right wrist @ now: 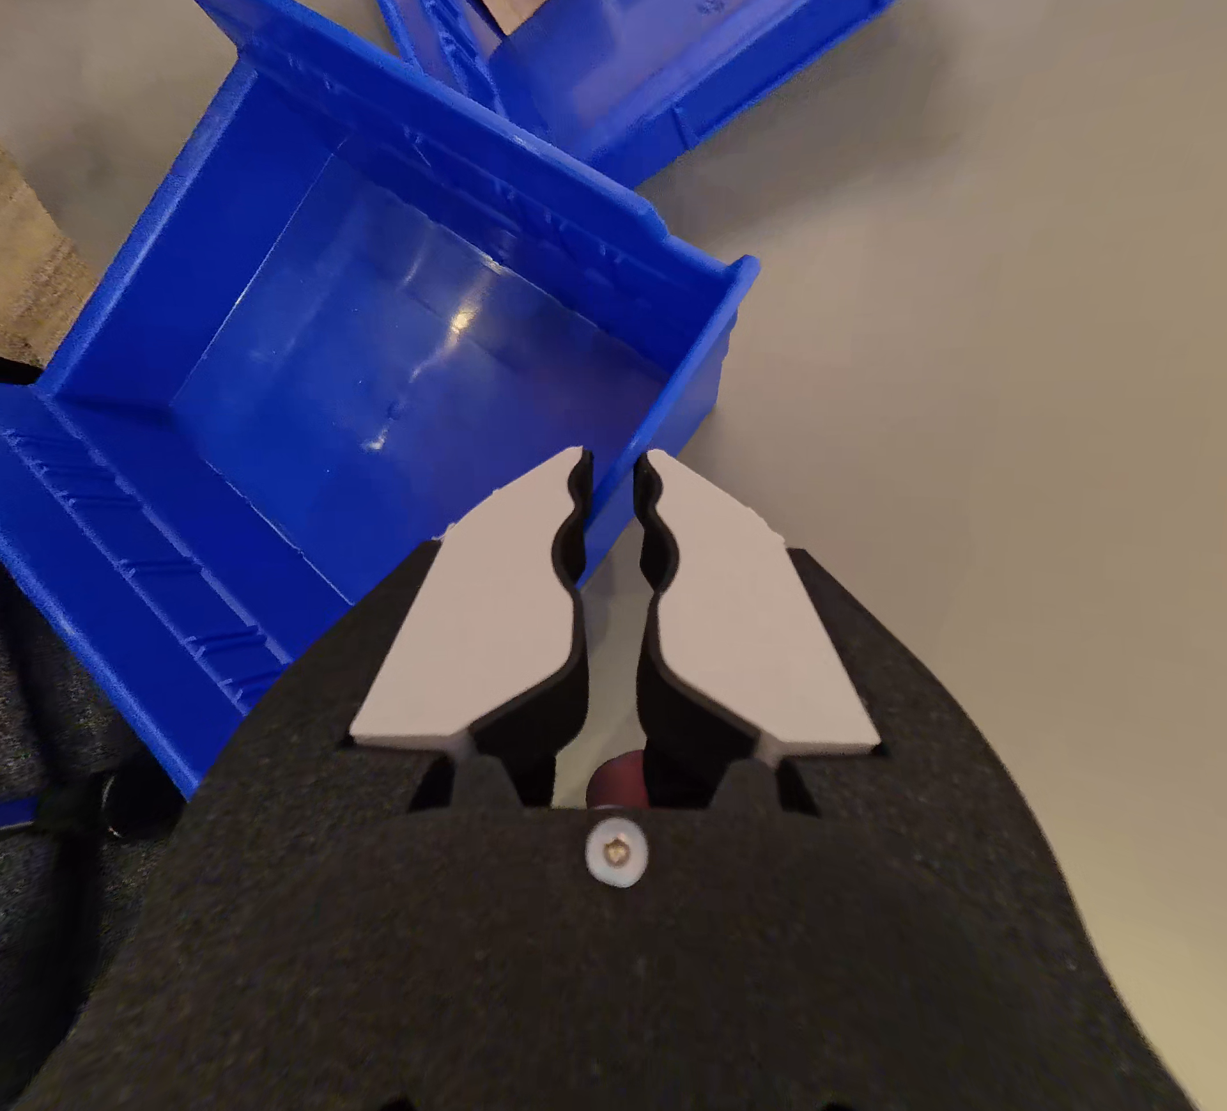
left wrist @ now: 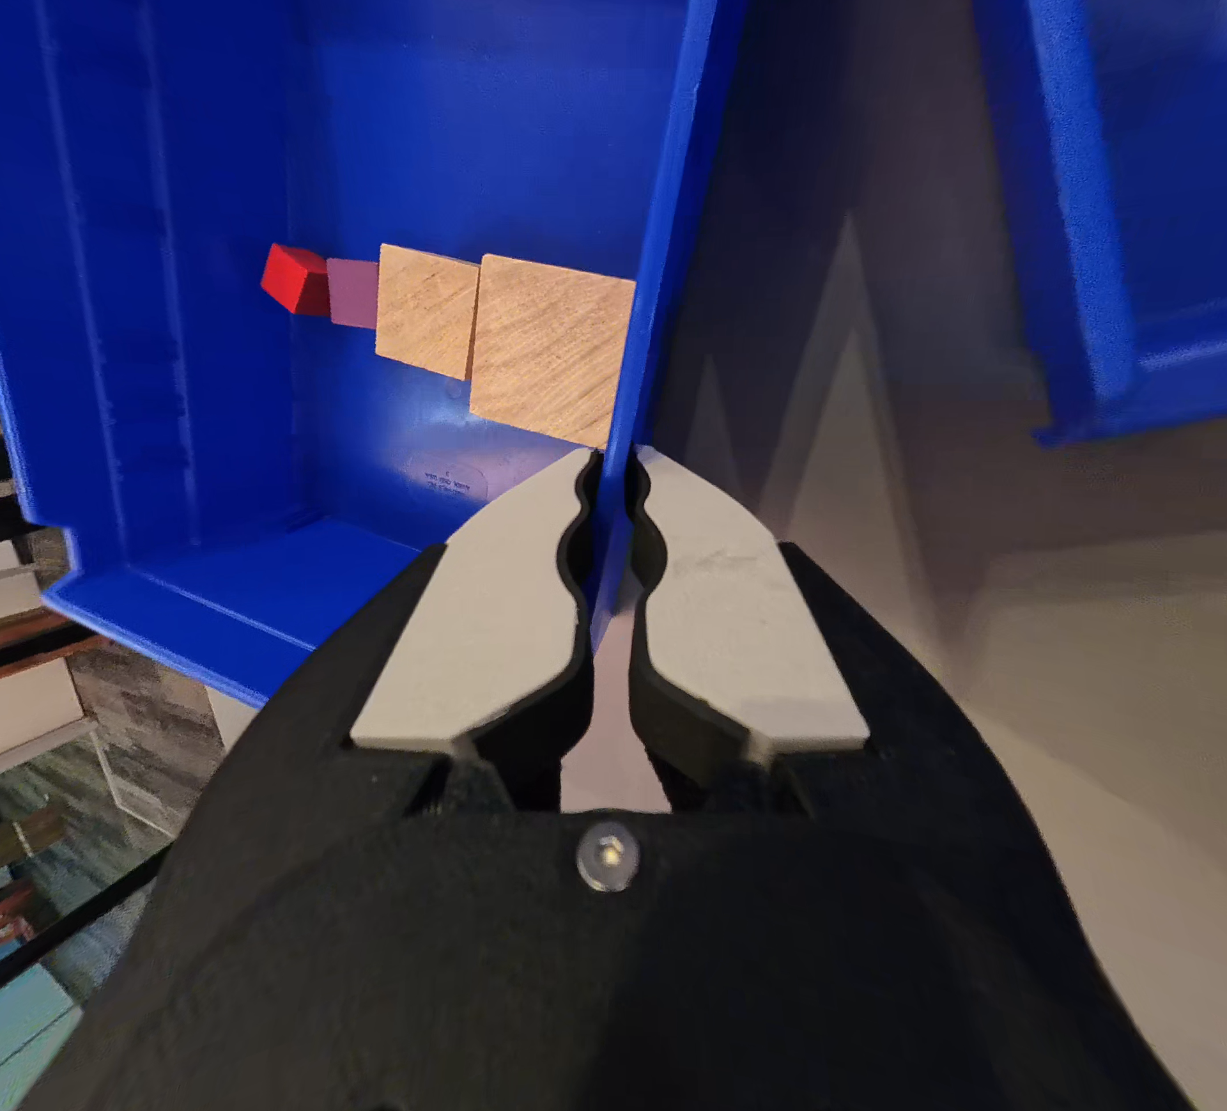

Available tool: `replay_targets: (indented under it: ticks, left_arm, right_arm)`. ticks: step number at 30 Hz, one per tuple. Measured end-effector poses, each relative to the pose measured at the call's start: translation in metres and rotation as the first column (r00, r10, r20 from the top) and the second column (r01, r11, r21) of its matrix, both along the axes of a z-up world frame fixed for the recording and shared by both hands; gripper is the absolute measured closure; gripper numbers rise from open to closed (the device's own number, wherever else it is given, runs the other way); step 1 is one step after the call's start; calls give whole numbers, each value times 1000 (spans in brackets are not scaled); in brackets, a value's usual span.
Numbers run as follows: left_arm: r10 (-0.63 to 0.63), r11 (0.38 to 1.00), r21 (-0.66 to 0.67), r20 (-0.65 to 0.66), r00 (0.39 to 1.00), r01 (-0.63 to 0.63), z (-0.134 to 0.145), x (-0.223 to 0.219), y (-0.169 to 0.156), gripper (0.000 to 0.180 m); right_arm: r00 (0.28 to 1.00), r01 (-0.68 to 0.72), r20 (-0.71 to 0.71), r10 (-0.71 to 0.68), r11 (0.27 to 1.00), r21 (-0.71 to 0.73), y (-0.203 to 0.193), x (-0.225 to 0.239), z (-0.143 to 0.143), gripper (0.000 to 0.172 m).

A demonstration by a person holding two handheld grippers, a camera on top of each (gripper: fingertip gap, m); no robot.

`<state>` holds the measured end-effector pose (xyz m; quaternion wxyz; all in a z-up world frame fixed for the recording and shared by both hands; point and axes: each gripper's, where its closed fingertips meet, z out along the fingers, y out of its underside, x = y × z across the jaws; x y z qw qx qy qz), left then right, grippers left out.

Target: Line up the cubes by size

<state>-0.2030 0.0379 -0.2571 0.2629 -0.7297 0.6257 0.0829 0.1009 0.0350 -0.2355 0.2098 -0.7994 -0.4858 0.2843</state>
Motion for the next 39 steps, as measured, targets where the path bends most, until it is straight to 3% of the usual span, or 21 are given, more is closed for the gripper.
replay_targets:
  ticks: [15,24,33,39]
  left_arm:
    - [-12,998,-63,-84,996,7,3,-27,-12,174]
    - [-16,991,-131,-187,982,-9,3,-76,-39,175]
    - [54,983,-159,-250,967,-96,2,-133,-63,175]
    - [164,975,-122,-161,973,-185,12,-140,-67,166]
  right_arm:
    - [999,2,37,-3,999,38,36,30,0,160]
    - [995,-32,96,24,996,79,71,61,0,160]
    - [990,8,137,-23,994,109,122,100,0,160]
    - [989,32,140,-48,993,115,139,109,0,160]
